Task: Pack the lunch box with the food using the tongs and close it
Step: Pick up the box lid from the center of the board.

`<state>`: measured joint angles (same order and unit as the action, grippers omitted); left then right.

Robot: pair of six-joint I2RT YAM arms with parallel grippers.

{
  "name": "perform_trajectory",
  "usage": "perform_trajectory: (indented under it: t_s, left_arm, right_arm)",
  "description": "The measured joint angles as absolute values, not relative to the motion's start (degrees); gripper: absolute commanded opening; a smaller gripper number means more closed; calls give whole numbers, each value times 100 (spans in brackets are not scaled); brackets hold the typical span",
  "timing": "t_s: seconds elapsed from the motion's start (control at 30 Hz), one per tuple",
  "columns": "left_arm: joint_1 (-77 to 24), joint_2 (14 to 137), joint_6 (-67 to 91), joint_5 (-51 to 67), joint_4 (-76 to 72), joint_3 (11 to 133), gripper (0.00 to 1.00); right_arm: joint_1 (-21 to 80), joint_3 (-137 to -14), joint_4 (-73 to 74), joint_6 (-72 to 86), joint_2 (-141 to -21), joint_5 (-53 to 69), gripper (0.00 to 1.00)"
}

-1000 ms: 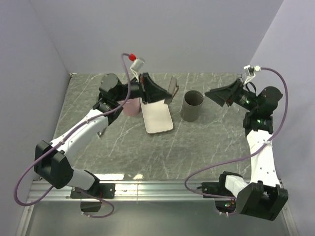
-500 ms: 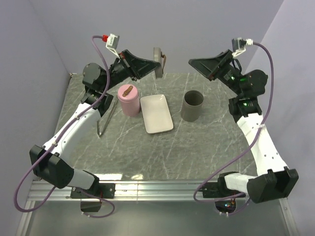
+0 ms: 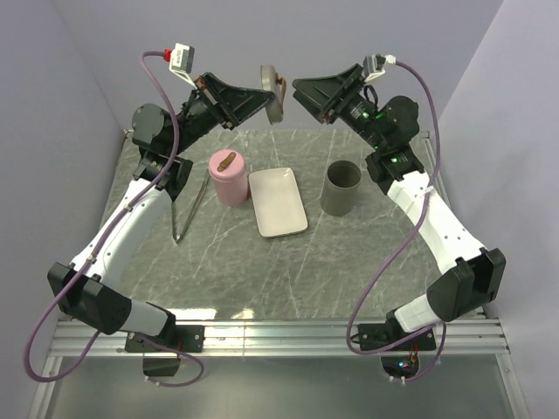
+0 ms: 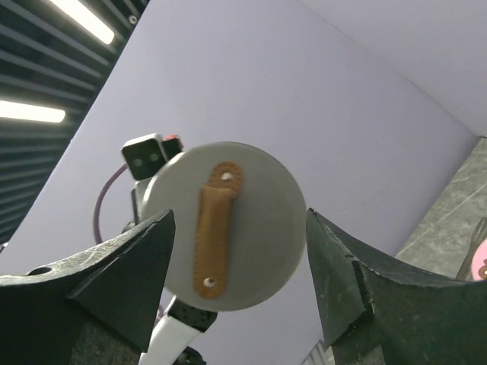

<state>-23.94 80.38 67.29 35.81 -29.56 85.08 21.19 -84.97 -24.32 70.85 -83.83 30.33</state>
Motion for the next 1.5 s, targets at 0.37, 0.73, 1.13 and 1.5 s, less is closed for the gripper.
perform_trajectory:
  t_s: [0.37, 0.73, 1.13, 1.5]
  left_arm:
    - [-2397, 8049, 6720, 3568, -2952, 8608, 0]
    - [-2427, 8049, 6720, 3575, -2954, 8608, 0]
    - [-2582, 8053, 6678, 3590, -2985, 8608, 0]
    - [-2613, 8038, 6600, 3568, -3146, 8517, 15]
  right_arm:
    - [2443, -8676, -2381, 7015, -8460, 2832, 61]
    - [2613, -8672, -2397, 6914, -8455, 2757, 56]
    - [2689, -8672, -2585, 6879, -8455, 2729, 30]
    - [2672, -8672, -2644, 6707, -8455, 2783, 0]
